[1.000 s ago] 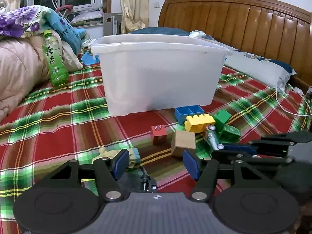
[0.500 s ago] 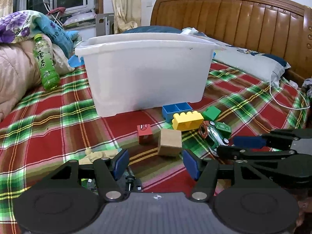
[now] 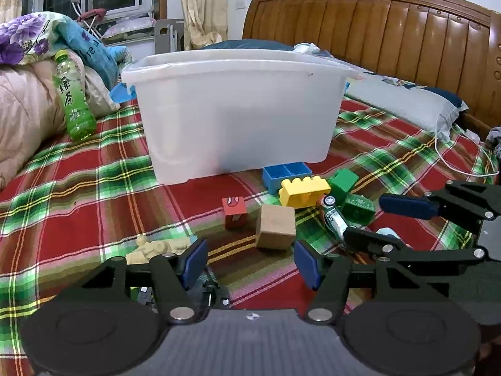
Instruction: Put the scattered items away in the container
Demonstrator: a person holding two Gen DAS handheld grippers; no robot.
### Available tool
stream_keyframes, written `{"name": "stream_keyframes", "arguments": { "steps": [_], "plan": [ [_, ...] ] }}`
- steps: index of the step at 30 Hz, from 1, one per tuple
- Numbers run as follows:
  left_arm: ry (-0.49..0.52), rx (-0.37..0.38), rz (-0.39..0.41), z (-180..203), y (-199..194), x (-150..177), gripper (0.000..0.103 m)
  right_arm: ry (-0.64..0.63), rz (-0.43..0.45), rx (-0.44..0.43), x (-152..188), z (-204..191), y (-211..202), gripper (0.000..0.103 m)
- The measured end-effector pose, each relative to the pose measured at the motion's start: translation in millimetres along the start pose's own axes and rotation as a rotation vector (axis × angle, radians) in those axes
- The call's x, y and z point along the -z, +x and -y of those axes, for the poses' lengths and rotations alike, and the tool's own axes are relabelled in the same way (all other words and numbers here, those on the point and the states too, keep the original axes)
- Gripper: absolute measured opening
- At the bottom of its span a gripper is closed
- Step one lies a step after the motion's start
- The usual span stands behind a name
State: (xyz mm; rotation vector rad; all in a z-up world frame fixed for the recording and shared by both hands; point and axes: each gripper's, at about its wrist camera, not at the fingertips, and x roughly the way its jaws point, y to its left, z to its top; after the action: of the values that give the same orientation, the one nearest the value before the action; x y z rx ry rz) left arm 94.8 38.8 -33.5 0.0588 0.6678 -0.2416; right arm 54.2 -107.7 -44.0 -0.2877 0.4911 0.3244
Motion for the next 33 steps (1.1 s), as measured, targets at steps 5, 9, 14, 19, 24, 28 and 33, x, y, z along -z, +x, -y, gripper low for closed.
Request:
{"name": "stream_keyframes", "arguments": {
  "steps": [5, 9, 14, 19, 24, 28, 33],
  "plan": [
    [-0.01, -0.004, -0.004, -6.0, 0.1, 1.4, 0.065, -0.007, -0.011, -0.013, 0.5, -4.1, 4.8, 0.05],
    [-0.012, -0.009, 0.0, -8.5, -1.6, 2.0, 0.065, -0.066, -0.008, -0.032, -0.8, -13.4, 8.6, 0.051],
    [-0.016, -0.015, -0.002, -12.2, -2.7, 2.8, 0.065, -0.204, 0.019, -0.048, 2.8, -36.7, 8.7, 0.05],
    [-0.021, -0.012, 0.001, -12.5, -2.4, 1.2, 0.065, -0.226, -0.019, -0.051, 6.5, -41.1, 26.7, 0.048],
    [-0.014, -0.008, 0.004, -9.6, -1.0, -0.2, 0.065, -0.117, -0.032, -0.032, 4.7, -17.8, 34.2, 0.025],
    [-0.018, -0.006, 0.005, -8.4, -0.4, -0.5, 0.065, 0.16, -0.024, -0.146, 1.8, 19.1, 23.1, 0.017],
    [-0.009, -0.008, 0.004, -6.9, -1.1, 0.0, 0.065, 0.475, -0.003, -0.346, 0.9, 52.8, 7.9, 0.017]
  ]
}}
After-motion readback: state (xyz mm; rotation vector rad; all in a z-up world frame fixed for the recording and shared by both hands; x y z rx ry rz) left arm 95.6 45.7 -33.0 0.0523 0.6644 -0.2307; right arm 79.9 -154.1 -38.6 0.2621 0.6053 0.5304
